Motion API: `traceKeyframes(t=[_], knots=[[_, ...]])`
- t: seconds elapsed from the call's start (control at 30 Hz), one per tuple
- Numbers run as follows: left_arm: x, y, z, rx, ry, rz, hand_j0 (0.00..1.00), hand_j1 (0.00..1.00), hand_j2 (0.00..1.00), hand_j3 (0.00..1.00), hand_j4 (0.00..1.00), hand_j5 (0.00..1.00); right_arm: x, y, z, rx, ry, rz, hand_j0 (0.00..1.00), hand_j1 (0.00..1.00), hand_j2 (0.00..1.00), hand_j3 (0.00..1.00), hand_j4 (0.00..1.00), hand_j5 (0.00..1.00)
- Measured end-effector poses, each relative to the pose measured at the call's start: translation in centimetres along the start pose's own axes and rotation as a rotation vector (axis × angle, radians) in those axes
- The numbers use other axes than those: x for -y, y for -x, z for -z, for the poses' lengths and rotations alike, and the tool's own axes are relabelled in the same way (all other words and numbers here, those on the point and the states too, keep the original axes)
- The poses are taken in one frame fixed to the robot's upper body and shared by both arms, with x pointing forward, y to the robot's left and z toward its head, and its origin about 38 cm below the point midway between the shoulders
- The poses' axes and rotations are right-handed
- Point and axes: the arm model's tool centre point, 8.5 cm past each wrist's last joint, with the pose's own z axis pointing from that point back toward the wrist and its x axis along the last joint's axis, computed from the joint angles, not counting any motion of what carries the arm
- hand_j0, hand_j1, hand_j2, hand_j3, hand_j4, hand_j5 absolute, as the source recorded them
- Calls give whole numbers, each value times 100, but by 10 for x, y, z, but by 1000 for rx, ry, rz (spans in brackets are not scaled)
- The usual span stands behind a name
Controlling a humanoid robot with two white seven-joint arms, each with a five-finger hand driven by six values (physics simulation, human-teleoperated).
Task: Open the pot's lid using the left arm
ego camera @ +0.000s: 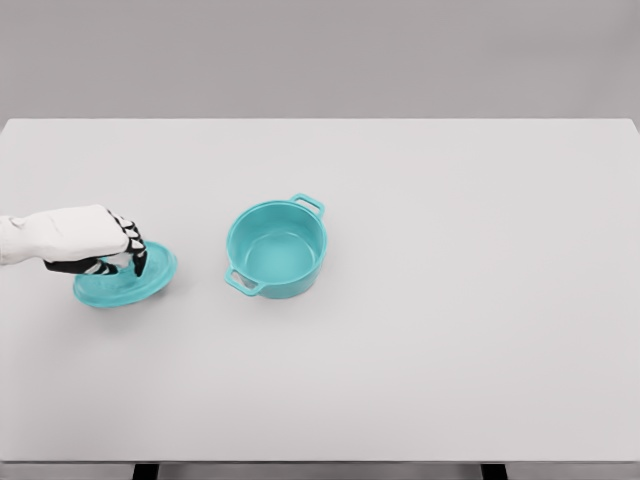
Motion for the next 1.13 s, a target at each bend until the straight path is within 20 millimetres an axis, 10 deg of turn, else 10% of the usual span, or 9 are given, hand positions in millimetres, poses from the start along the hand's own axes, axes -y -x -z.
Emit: traceKeyframes(t=[0.23,1.13], knots=[[-7,8,-9,-42,-13,20,100,100,100,100,100,100,0,1,0,-1,0,-1,100,100,100,100,100,100],[-40,35,-22,-121,-274,-74,100,100,100,100,100,100,0,0,0,0,0,0,100,100,100,100,100,100]])
